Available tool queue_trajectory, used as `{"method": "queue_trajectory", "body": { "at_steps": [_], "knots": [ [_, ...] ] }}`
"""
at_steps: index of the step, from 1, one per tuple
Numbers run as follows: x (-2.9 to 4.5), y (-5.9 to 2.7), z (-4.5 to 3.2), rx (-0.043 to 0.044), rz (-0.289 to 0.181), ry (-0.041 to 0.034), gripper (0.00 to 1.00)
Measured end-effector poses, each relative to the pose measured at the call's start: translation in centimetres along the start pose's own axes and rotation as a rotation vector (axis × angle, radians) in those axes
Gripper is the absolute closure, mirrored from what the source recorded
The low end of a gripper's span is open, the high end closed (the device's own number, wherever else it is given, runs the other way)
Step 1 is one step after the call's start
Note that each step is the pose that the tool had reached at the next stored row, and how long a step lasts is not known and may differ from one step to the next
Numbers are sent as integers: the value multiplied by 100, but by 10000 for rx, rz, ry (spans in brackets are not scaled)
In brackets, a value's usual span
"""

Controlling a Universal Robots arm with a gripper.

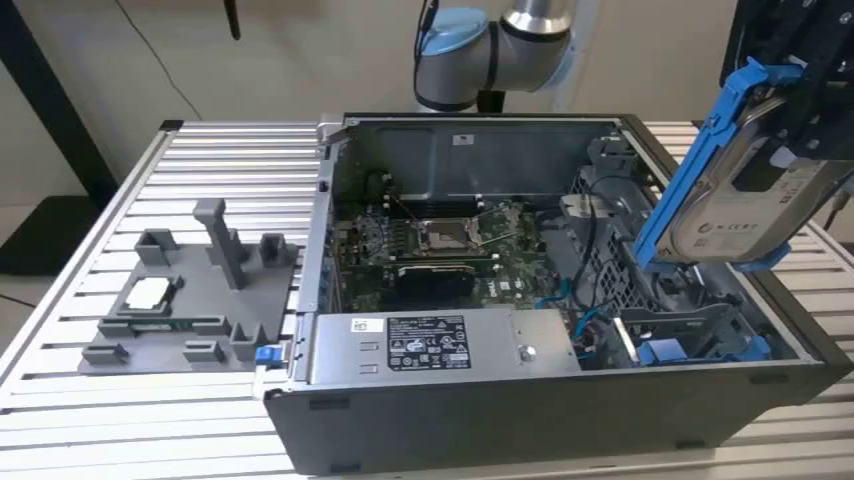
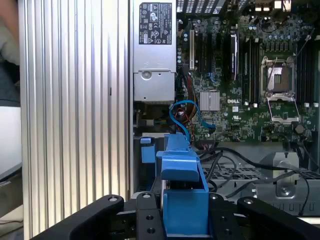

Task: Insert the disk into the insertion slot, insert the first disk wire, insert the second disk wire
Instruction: 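Insert the disk into the insertion slot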

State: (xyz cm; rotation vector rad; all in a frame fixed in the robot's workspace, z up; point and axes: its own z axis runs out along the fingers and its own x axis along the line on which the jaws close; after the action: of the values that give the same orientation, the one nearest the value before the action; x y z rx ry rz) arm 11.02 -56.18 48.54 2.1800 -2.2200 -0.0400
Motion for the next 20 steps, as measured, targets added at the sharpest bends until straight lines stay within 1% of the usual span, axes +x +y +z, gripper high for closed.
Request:
{"method": "queue_trajectory", "body": {
  "at_steps": [6,15,20],
  "knots": [
    [-1,-8,82,2,0,0,67],
    [-2,-82,204,2,0,-2,67],
    [-3,-97,250,2,2,0,67]
  ]
}}
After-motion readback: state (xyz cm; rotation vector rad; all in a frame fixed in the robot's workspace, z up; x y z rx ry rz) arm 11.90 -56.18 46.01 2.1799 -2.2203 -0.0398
